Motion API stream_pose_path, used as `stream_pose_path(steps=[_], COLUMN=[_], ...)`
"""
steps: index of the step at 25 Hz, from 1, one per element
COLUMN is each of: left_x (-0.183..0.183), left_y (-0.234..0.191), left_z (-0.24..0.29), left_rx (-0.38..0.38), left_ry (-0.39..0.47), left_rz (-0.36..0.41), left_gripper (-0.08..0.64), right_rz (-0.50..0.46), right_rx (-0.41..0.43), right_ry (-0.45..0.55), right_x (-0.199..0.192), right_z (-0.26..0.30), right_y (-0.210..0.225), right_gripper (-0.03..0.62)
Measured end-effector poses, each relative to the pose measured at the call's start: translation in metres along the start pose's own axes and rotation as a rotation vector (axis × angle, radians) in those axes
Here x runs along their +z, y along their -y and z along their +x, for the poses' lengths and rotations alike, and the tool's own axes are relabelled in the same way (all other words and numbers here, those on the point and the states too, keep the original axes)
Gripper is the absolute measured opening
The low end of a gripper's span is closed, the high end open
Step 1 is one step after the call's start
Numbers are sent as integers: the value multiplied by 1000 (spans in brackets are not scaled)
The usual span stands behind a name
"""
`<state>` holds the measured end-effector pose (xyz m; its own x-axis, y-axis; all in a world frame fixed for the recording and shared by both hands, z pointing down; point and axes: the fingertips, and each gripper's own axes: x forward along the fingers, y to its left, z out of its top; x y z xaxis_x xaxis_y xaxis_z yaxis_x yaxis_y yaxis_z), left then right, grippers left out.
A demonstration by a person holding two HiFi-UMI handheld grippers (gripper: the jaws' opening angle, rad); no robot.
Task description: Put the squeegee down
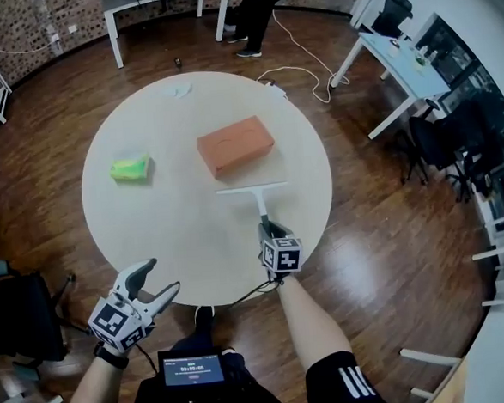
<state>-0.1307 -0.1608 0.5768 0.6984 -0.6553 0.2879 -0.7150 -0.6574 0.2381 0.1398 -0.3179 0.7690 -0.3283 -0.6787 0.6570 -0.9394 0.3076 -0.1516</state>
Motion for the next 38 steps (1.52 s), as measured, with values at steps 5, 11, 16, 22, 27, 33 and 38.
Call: stream_pose_path(steps=[5,11,16,22,27,33,38], left_x=[0,-2,-4,-6,-6,-6,-1], left_y=[-15,-26,-32,-36,-37,-36,-37], left_z=[12,23,25,22,21,19,22], left_rx=[-2,-12,-16,-11,-6,-5,-14], left_ry=[-5,-12,-20,-26,-25,-25,-10], left_rz=[-12,-20,-23,-22,-23,-27,-20], left_gripper=[295,295,295,295,295,295,295], right_rz=[7,-30,-63,-48,-22,8,6], right_rx=[-21,-49,-68,-77,-66,-52,-37], right_ry=[-38,-84,-103,-120,-119,-105,-64], right_x=[-12,-28,-38,-48,-51,-48,-31], right_z=[27,51,60,63,65,63,56], right_y=[7,15,19,24,23,23,18], right_gripper=[110,110,110,110,112,129,143])
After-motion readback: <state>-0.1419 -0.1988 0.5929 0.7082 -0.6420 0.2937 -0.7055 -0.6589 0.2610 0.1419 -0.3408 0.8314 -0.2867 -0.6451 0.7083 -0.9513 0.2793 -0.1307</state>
